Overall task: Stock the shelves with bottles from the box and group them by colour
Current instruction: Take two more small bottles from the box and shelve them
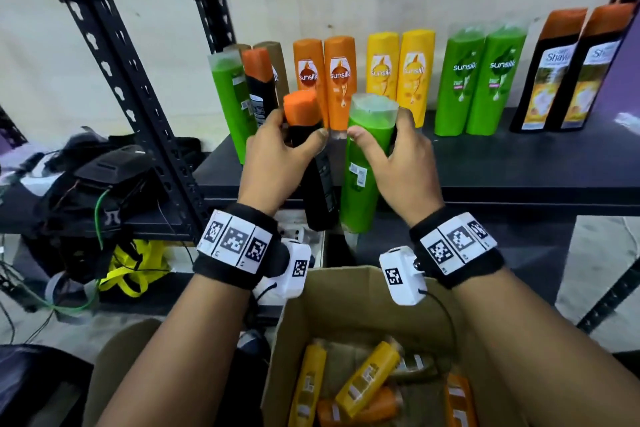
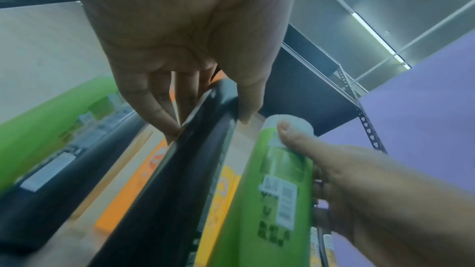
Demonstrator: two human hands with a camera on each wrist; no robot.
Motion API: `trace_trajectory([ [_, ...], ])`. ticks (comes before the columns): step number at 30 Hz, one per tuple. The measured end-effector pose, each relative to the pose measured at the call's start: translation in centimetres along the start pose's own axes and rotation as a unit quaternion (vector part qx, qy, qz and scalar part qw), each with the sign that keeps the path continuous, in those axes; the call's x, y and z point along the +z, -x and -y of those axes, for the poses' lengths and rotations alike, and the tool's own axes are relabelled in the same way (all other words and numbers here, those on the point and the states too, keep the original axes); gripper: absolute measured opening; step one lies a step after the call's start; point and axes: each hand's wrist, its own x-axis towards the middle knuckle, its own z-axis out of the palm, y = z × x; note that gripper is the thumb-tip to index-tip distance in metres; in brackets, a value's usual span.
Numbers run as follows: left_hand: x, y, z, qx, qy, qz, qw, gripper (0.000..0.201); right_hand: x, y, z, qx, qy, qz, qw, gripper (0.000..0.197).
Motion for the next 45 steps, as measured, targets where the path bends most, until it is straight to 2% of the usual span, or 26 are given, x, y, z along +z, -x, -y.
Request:
trace_trajectory([
  [5, -1.0, -2.6, -1.5, 0.024, -0.016, -0.051, 0.998, 0.035, -0.8, -3.3, 1.4, -0.022, 0.026, -0.016, 0.999, 0.065],
  [9, -0.8, -4.1, -1.8, 0.035, -0.014, -0.047, 0.998, 0.038, -0.5, -5.2, 1.5, -0.015, 0.044, 0.006, 0.999, 0.072],
  [17, 1.0, -5.4, -0.5, 0.022, -0.003, -0.050, 0.998, 0.041, 1.5, -7.0, 0.9, -0.001, 0.041, 0.021, 0.999, 0.063],
  [21, 2.5, -4.8, 1.0, 0.025, -0.020, -0.041, 0.999, 0.053, 2.5, -6.6, -0.2, -0.002, 0.043, 0.036, 0.998, 0.065],
  [26, 4.8, -2.1, 4.2, -0.026, -0.005, -0.003, 1.000, 0.052, 3.9, -3.0, -2.6, 0.015, 0.030, 0.038, 0.999, 0.062],
  [28, 5.6, -0.8, 5.2, -0.038, -0.003, 0.010, 0.999, 0.056, 4.4, -1.4, -3.7, 0.027, 0.023, 0.062, 0.997, 0.064],
  [32, 6.4, -0.1, 5.8, -0.041, 0.015, -0.010, 0.999, 0.056, 5.2, 0.6, -5.3, 0.040, 0.008, 0.098, 0.994, 0.062],
  [36, 6.7, -0.9, 6.1, -0.048, 0.018, -0.001, 0.999, 0.056, 6.0, 0.0, -5.9, 0.045, 0.015, 0.103, 0.994, 0.060],
  [45, 7.9, -2.5, 6.8, -0.051, 0.029, -0.018, 0.998, 0.058, 8.4, -3.9, -5.7, 0.123, 0.039, 0.153, 0.980, 0.047],
])
